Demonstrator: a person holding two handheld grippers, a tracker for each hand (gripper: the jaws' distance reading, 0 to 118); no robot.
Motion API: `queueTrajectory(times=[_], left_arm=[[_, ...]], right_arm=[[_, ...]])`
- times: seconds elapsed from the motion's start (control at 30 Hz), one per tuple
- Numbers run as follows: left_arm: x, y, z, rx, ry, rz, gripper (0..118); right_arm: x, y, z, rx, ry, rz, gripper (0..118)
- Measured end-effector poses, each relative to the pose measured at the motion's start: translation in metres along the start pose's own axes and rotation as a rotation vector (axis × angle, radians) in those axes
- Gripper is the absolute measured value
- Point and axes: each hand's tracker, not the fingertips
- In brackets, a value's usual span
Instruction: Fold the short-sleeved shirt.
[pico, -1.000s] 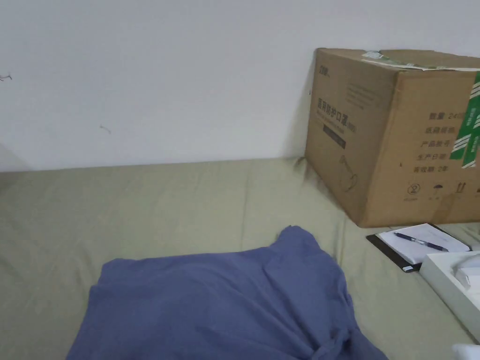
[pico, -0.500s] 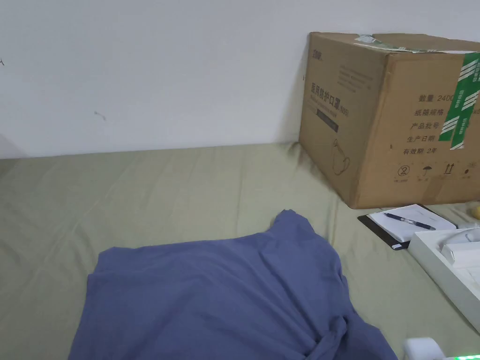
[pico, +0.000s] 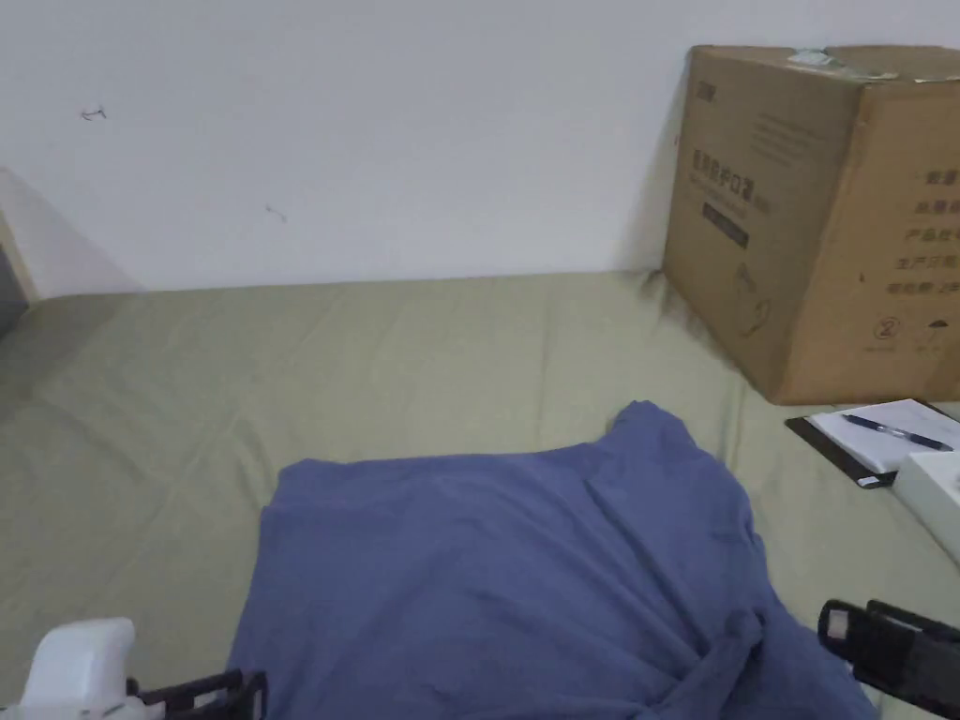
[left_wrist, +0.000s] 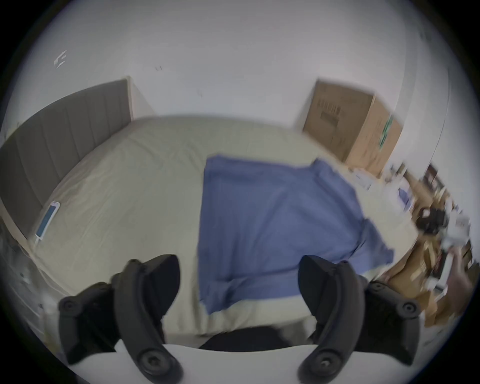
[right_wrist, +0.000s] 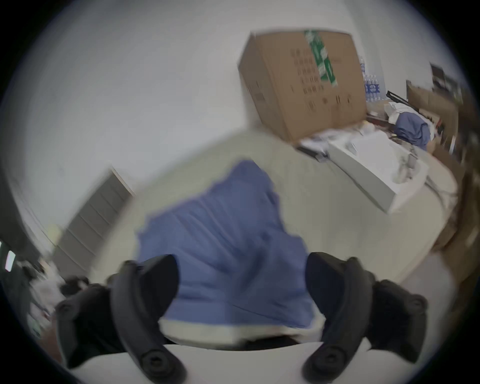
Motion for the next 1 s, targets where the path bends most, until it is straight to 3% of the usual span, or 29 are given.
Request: queueTrajectory(times=[0.03, 0.07, 0.1, 0.17, 0.23, 0.3, 0.4, 0.47, 0.5, 0.57, 0.63, 0.67, 0.7, 0.87, 0.9, 0.93, 0.97, 1.0], left_arm=[[0.001, 0.0, 0.011, 0.071, -0.036, 0.023, 76], [0.003, -0.004, 0.018, 0.139, -0.056, 0.031, 42], [0.008, -0.006, 0.024, 0.184, -0.016, 0.006, 0], [0.016, -0.01, 0.031, 0.244, 0.098, -0.072, 0], [0.016, -0.006, 0.03, 0.208, 0.049, -0.087, 0], [0.015, 0.001, 0.023, 0.116, 0.06, -0.114, 0], [0.003, 0.011, -0.015, -0.249, 0.066, -0.176, 0], [-0.008, 0.002, -0.042, -0.387, 0.021, -0.166, 0], [-0.014, -0.003, -0.052, -0.396, -0.011, -0.148, 4], [-0.025, -0.011, -0.071, -0.464, 0.033, -0.135, 48], [-0.029, -0.022, -0.082, -0.436, 0.085, -0.19, 76], [-0.029, -0.027, -0.086, -0.425, 0.097, -0.205, 110], [-0.031, -0.027, -0.081, -0.359, 0.091, -0.23, 115], [-0.024, -0.043, -0.101, -0.449, 0.071, -0.256, 112], [-0.023, -0.047, -0.103, -0.451, 0.064, -0.278, 102], [-0.022, -0.052, -0.103, -0.439, 0.048, -0.311, 77], [-0.02, -0.056, -0.103, -0.426, 0.053, -0.325, 39], [-0.022, -0.059, -0.105, -0.416, 0.073, -0.343, 7]], right_arm=[[-0.009, -0.001, 0.009, 0.054, 0.041, -0.039, 82], [-0.018, -0.001, 0.015, 0.096, 0.072, -0.072, 47], [-0.025, -0.001, 0.017, 0.116, 0.083, -0.077, 0], [-0.037, -0.001, 0.02, 0.131, 0.034, -0.055, 0], [-0.04, 0.002, 0.019, 0.108, 0.116, -0.047, 0], [-0.049, 0.003, 0.018, 0.086, 0.091, -0.002, 0], [-0.06, -0.001, 0.021, 0.064, 0.104, 0.055, 0], [-0.068, -0.006, 0.017, 0.036, 0.121, 0.088, 0], [-0.071, -0.009, 0.016, 0.018, 0.13, 0.104, 0], [-0.078, -0.014, 0.011, -0.024, 0.141, 0.152, 0], [-0.087, -0.02, 0.011, -0.041, 0.136, 0.2, 0], [-0.091, -0.023, 0.012, -0.046, 0.139, 0.217, 0], [-0.092, -0.025, 0.011, -0.054, 0.142, 0.231, 0], [-0.108, -0.033, 0.005, -0.108, 0.119, 0.261, 0], [-0.11, -0.034, 0.003, -0.11, 0.125, 0.262, 0], [-0.113, -0.036, 0.0, -0.112, 0.126, 0.271, 0], [-0.111, -0.038, -0.001, -0.114, 0.113, 0.29, 0], [-0.111, -0.039, -0.002, -0.117, 0.097, 0.307, 0]])
